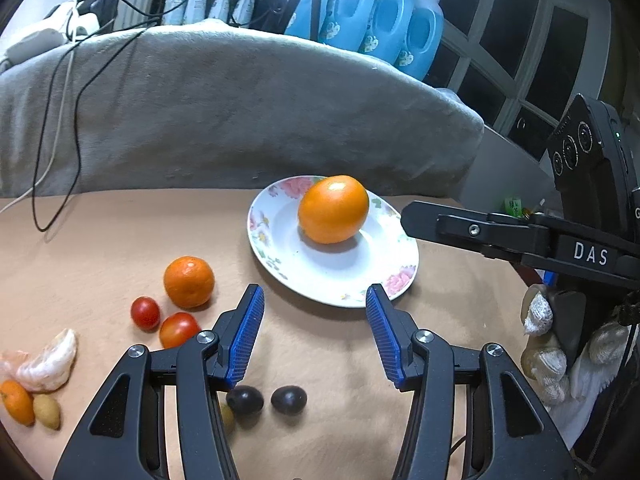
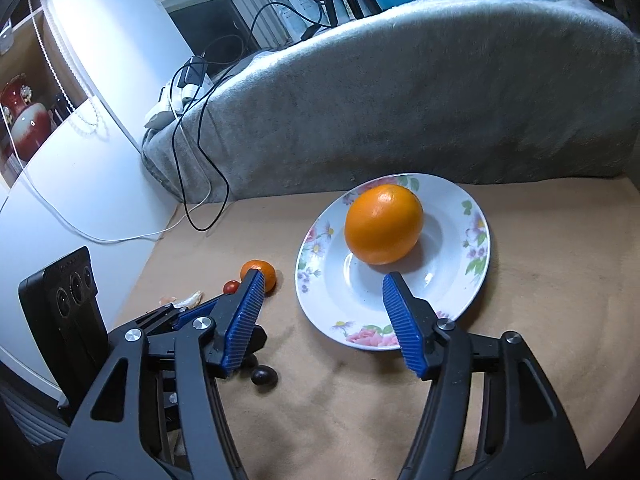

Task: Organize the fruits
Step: 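Move the left gripper to the small mandarin while the right gripper grasps a dark plum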

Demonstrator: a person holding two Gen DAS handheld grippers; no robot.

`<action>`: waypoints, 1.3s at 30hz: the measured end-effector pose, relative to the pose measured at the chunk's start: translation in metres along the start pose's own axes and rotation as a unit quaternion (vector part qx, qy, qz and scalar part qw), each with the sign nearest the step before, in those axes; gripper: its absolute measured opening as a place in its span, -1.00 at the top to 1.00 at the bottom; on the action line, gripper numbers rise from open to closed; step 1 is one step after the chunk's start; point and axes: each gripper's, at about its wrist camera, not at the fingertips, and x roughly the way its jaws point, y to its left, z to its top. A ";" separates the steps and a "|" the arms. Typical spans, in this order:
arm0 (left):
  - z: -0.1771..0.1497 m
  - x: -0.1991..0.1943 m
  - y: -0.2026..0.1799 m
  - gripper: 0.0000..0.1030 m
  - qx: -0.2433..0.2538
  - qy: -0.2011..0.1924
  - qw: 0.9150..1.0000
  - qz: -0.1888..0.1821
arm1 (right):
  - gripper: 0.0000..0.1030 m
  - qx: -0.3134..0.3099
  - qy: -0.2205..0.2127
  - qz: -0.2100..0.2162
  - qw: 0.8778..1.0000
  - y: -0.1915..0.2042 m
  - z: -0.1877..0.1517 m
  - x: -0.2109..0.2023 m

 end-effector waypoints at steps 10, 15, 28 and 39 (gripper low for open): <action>-0.015 -0.028 0.016 -0.30 -0.013 -0.012 1.000 0.016 | -0.60 -0.026 -0.012 -0.004 1.000 0.022 -0.007 -0.011; -0.025 -0.048 0.030 -0.30 -0.018 -0.020 0.999 0.038 | -0.61 -0.038 -0.009 0.004 0.999 0.034 -0.013 -0.012; -0.053 -0.088 0.080 -0.30 -0.057 -0.028 0.993 0.097 | -0.61 -0.084 0.021 0.019 0.996 0.067 -0.027 0.001; -0.075 -0.108 0.124 -0.30 -0.096 -0.028 0.984 0.149 | -0.12 -0.140 0.087 0.030 0.986 0.090 -0.044 0.032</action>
